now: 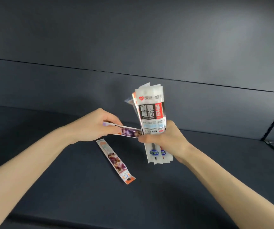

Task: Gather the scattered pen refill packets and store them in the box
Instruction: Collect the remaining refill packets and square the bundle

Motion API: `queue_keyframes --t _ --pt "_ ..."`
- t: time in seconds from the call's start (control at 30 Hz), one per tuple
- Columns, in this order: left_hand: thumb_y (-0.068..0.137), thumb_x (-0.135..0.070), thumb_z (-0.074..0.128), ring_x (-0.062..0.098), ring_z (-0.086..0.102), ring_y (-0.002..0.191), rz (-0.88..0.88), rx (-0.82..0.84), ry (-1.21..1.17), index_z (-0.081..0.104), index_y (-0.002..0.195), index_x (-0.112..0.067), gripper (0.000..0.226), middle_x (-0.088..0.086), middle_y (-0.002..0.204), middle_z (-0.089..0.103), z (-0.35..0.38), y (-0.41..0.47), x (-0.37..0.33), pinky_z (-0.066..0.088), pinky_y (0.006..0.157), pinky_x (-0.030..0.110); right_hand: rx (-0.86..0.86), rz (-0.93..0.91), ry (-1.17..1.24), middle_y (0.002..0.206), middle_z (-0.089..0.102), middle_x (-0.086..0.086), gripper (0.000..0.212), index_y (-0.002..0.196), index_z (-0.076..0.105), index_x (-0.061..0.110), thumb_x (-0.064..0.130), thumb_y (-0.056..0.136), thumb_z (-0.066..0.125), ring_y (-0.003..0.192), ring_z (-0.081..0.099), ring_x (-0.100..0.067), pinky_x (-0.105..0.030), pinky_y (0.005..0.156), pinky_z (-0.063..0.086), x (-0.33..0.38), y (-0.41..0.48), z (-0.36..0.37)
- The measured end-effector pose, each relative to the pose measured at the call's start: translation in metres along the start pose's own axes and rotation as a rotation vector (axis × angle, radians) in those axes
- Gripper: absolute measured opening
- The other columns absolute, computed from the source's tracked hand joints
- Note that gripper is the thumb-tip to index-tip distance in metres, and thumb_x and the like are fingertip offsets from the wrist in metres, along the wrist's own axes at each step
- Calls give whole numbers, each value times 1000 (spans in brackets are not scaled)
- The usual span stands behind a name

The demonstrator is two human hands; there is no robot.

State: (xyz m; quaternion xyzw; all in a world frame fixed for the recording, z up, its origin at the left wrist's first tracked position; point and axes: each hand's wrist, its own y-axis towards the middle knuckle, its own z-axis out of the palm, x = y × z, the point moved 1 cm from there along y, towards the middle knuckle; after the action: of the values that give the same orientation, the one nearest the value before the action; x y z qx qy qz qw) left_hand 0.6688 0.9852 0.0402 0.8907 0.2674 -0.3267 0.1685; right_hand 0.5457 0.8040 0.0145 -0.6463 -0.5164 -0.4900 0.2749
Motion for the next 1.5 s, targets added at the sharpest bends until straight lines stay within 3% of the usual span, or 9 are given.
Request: queue_keyframes --t 0.13,0.23,0.3,0.5,0.67,0.9,1.03,1.2,1.5 --pt "76 -25 75 0 67 79 45 -129 -223 56 113 -29 42 -16 87 72 -9 11 23 51 81 23 -44 78 -113 90 70 7 28 98 67 19 8 74 76 85 67 -11 -28 78 52 7 9 22" --pt "73 -34 78 -4 54 113 29 176 -5 37 136 -31 75 -16 123 60 -2 11 65 39 101 23 -154 134 -49 89 69 1 26 97 65 20 8 75 75 85 67 -17 -33 78 53 8 13 32" --pt "77 -36 74 -6 50 113 121 319 198 49 133 -30 62 -20 122 58 2 9 82 37 98 17 -193 161 -20 90 69 -1 26 98 65 19 9 76 75 86 66 -20 -36 80 54 10 17 43" --pt "78 -34 70 9 51 64 133 243 382 73 78 -26 8 -6 75 65 -38 18 106 39 60 24 -322 134 114 82 68 -2 21 94 63 18 10 77 73 73 68 -19 -33 67 56 22 27 68" --pt "80 -22 71 12 60 62 11 -231 -162 73 71 -23 9 2 67 70 -62 16 116 44 61 25 -349 76 263 76 63 0 26 99 60 15 8 77 73 73 65 -20 -39 72 54 26 44 82" --pt "86 -11 65 13 68 73 95 -150 -517 75 85 -12 11 12 79 73 -27 2 84 55 76 31 -130 49 478 88 70 -9 24 102 65 6 -1 79 67 80 69 -26 -45 75 57 25 63 110" --pt "81 -7 71 5 67 63 111 -178 -511 74 81 -11 5 8 73 74 -23 3 87 47 60 12 -58 56 554 94 67 -18 37 110 61 -2 3 75 69 81 68 -33 -54 83 55 17 65 115" --pt "69 -4 80 9 64 53 73 -225 -560 58 74 -2 23 6 62 70 -23 2 92 51 55 18 -25 59 567 99 68 -19 40 112 61 0 2 73 68 87 68 -35 -58 86 53 12 63 116" --pt "77 -32 74 15 66 106 122 111 -776 65 112 -17 39 0 110 71 -58 16 78 50 96 34 -48 -6 355 97 72 -9 34 103 67 14 1 72 72 89 70 -26 -41 80 58 23 61 125"
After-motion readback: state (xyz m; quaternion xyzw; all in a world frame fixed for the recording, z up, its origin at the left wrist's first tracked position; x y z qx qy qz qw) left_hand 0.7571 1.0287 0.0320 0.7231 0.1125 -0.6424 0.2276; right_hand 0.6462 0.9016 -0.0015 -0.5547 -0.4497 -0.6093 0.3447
